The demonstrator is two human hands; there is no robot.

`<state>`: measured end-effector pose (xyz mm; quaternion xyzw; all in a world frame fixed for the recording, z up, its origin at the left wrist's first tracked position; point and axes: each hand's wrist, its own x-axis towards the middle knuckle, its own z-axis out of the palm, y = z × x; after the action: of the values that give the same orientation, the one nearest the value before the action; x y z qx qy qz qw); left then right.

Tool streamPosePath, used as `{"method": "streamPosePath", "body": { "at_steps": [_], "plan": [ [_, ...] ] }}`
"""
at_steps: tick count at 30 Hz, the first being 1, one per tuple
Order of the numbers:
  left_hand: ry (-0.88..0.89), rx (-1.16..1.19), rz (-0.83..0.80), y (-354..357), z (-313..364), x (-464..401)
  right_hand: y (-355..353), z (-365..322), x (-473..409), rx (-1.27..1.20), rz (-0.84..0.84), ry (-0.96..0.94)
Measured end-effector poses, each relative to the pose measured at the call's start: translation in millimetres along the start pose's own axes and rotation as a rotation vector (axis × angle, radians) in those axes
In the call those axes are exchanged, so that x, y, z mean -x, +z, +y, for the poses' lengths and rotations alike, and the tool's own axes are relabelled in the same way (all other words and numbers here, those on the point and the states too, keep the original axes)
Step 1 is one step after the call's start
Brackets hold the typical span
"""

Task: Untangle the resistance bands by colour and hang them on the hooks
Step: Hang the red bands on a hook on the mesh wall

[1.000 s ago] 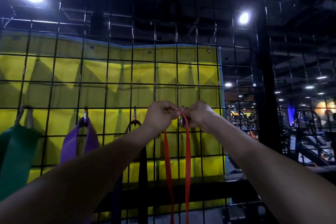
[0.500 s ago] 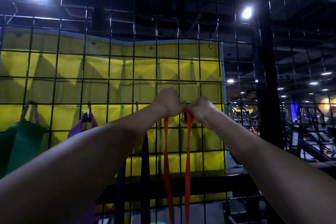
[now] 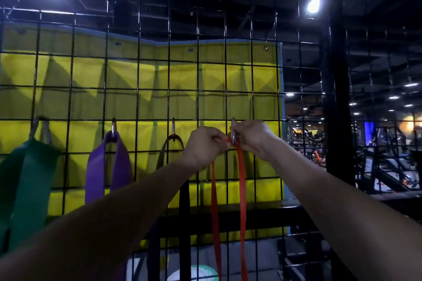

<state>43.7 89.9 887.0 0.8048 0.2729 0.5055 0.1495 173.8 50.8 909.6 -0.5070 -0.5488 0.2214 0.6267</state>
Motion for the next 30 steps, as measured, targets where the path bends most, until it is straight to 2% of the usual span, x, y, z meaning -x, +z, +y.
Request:
{"method": "streamPosePath", "body": {
  "at_steps": [3, 8, 12, 21, 25, 30],
  "plan": [
    [-0.060, 0.075, -0.009, 9, -1, 9, -3, 12, 8, 0.080, 0.036, -0.054],
    [-0.071, 0.157, -0.020, 19, -7, 24, -22, 39, 34, 0.058, -0.047, -0.047],
    [-0.081, 0.232, -0.008, 31, -13, 45, -24, 61, 56, 0.130, -0.023, -0.061],
    [0.029, 0.163, -0.002, 70, -39, 130, -18, 133, 120, 0.526, 0.153, -0.186],
    [-0.120, 0.157, -0.005, 88, -49, 167, -14, 177, 158, 0.544, 0.104, -0.130],
    [-0.183, 0.215, -0.134, 104, -76, 217, -7, 225, 197, 0.451, 0.078, 0.059]
  ]
}}
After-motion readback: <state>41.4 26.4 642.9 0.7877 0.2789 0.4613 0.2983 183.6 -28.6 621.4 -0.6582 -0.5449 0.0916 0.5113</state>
